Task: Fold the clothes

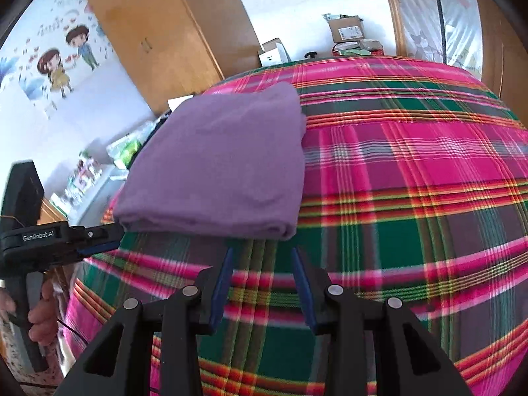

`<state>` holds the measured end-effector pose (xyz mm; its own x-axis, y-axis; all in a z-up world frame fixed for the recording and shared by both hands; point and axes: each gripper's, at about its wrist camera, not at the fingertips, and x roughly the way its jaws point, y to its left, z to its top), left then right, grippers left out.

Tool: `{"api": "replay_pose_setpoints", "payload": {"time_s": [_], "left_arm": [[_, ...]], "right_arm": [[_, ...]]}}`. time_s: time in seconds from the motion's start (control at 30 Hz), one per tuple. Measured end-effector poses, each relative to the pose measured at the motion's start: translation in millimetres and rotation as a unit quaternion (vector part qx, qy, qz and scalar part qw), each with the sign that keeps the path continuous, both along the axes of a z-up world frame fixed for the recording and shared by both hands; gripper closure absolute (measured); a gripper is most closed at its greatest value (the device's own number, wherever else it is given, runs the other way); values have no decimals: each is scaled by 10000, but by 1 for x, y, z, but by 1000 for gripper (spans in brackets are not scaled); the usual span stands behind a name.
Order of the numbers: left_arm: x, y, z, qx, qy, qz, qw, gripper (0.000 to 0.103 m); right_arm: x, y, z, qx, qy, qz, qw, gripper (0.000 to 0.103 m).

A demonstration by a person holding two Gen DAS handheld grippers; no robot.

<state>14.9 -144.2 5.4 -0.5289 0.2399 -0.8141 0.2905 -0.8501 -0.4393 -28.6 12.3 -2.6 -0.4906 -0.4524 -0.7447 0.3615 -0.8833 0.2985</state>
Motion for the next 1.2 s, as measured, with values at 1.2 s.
{"api": "replay_pose_setpoints", "payload": {"time_s": [1.2], "left_arm": [[2, 62, -12, -2128, 120, -394, 9762, 41]], "right_arm": [[35, -45, -11, 1100, 499, 74, 9926, 49]]}}
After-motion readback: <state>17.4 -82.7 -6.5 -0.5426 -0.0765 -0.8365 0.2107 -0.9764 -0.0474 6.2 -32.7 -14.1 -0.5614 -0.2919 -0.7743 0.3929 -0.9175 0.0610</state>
